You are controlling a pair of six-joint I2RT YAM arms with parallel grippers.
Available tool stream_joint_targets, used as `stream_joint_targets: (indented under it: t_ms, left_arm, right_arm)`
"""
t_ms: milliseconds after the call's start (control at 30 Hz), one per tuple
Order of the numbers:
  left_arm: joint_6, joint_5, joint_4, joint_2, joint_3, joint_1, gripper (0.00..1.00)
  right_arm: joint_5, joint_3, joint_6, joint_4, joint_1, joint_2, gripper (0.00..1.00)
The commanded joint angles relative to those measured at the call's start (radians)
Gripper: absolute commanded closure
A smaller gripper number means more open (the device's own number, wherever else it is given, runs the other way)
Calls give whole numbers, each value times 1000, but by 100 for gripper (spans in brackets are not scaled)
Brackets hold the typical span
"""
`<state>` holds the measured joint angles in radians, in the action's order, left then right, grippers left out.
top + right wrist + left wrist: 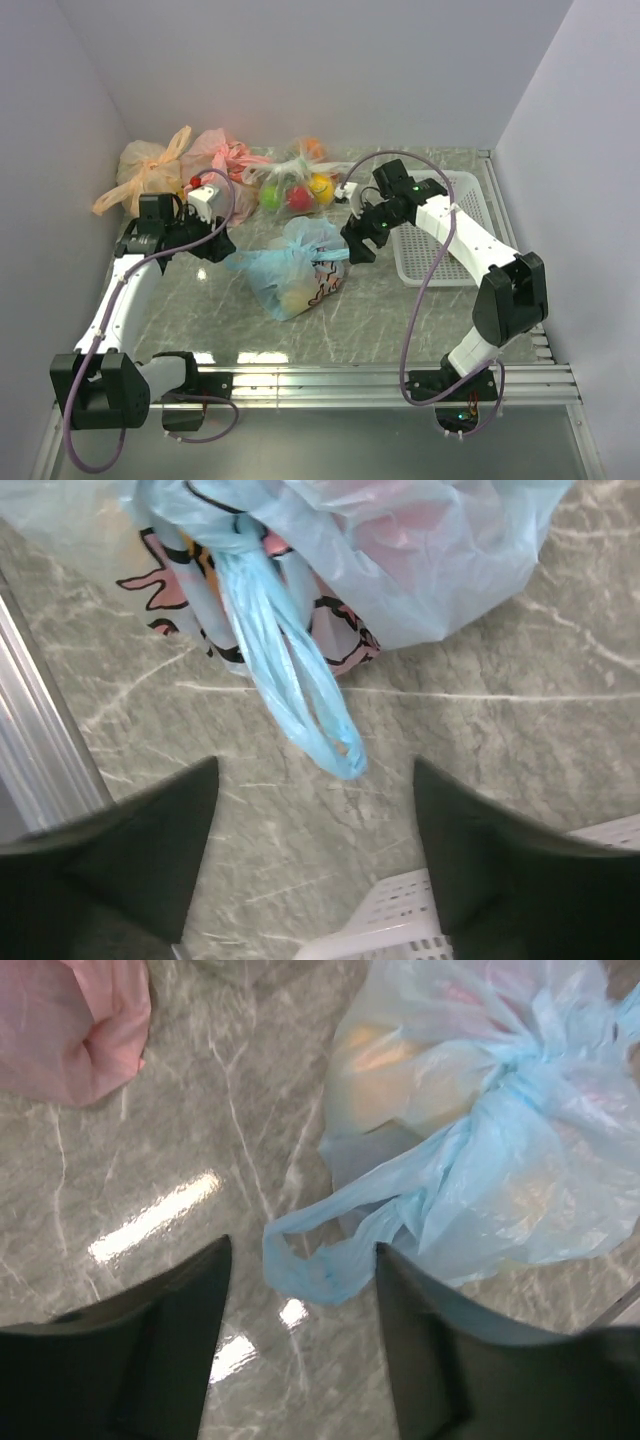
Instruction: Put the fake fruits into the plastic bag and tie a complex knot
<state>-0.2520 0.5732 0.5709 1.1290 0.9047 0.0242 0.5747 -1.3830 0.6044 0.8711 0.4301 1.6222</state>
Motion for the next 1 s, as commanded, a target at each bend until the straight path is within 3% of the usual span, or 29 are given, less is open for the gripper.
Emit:
stream_joint_targets:
  t_ms: [0,33,67,233,267,400,500,567,667,733,767,800,833,900,967]
  left_arm:
    - [11,39,-11,2,56,-1,33]
    - [28,37,-16,3,62,0,30]
    - [43,31,-25,3,59,-1,17]
    - [109,1,-61,-9,65,-1,8]
    - [131,-15,-75,-15,60,-1,1]
    - [203,-82,-132,-60,33,2,1]
    - [244,-133,-177,-89,7,6,1]
    - [244,-154,-189,-94,6,8,1]
    - [286,-164,-206,-81,13,19,1]
    - [302,-164,-226,-72,22,22,1]
    - [303,-161,-229,-66,26,22,1]
    - [297,-153,-226,-51,39,22,1]
    - [301,-165,-218,-41,46,23,1]
    - [304,-206,-204,-14,69,23,1]
    - [300,-225,-178,11,80,25,1]
  right_arm:
    - [-31,-25,-14,23,36,-62,7]
    - [-45,-28,-23,14,44,-65,5]
    - [-58,-33,-26,17,50,-64,5]
    - [-57,-88,-152,25,50,-18,3]
    - [-29,-97,-197,22,35,-9,3]
    - [138,-142,-403,37,-66,36,2]
    - [287,-122,-535,-61,-178,-19,2]
    - [306,-132,-593,-133,-217,-47,1]
    - [262,-172,-832,-153,-279,-56,0]
    - [538,-179,-896,-170,-327,26,0]
    - [563,-169,-943,-191,-336,50,0]
    - [513,-159,-946,-190,-335,48,0]
    - [378,-186,-889,-88,-323,53,1]
    - [260,-244,-740,53,-268,117,2]
    - [136,-235,-718,124,-242,139,6]
